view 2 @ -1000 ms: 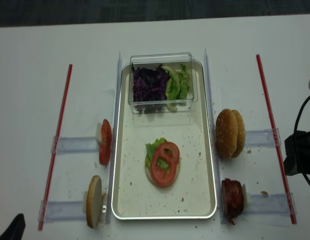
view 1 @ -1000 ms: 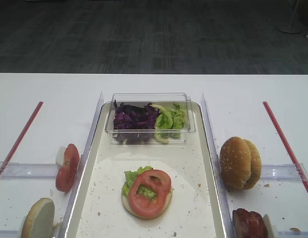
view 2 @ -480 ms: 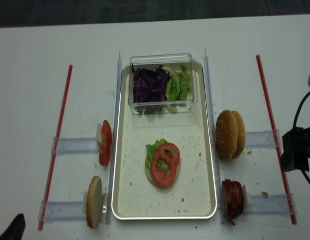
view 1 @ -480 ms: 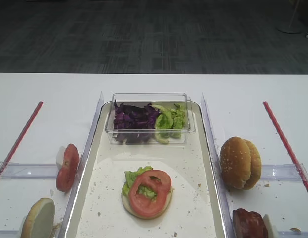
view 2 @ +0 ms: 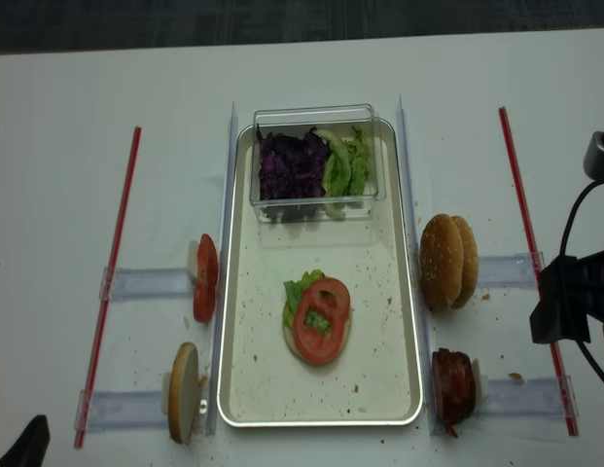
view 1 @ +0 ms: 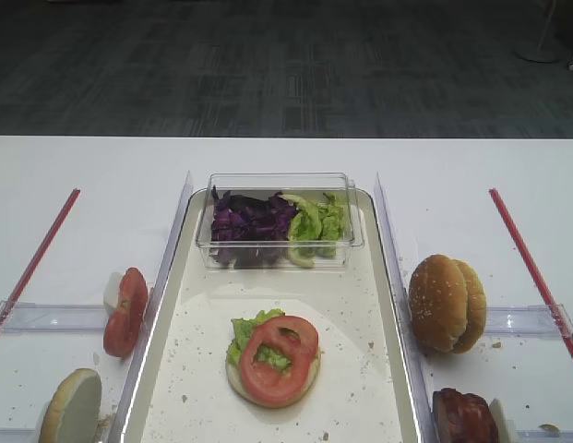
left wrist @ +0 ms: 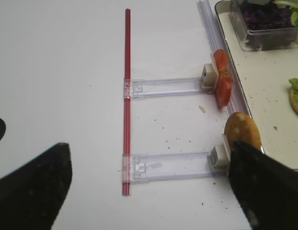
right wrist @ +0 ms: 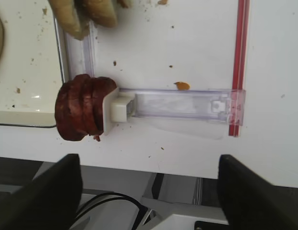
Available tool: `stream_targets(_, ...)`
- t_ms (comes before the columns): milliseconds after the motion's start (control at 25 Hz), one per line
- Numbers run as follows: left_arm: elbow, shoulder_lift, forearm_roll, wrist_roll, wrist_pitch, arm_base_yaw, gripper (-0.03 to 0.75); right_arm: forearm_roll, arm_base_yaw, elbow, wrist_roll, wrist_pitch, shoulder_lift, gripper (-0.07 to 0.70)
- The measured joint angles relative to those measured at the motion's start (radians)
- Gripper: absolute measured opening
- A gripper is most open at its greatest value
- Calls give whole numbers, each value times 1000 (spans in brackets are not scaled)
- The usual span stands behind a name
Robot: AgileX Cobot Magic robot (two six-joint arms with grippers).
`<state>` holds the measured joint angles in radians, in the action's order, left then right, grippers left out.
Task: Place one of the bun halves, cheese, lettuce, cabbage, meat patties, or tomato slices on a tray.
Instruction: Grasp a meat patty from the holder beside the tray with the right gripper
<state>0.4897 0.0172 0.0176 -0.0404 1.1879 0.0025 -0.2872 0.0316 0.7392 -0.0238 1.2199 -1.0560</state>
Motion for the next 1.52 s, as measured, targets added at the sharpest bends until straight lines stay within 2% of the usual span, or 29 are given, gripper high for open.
stream_targets(560,0,0,0,0,0,0,612,-4,317,0,163,-39,-2,594)
stream_targets(840,0,0,0,0,0,0,612,-4,484,0,229,-45,-86,593)
stream_targets(1080,0,0,0,0,0,0,611,-2,605,0,299,-100,-147,592)
stream_targets(1280,0,0,0,0,0,0,612,-13,640,0,343,-153,-196,592)
stream_targets(1520,0,0,0,0,0,0,611,-19,642,0,332,-212,-283,588)
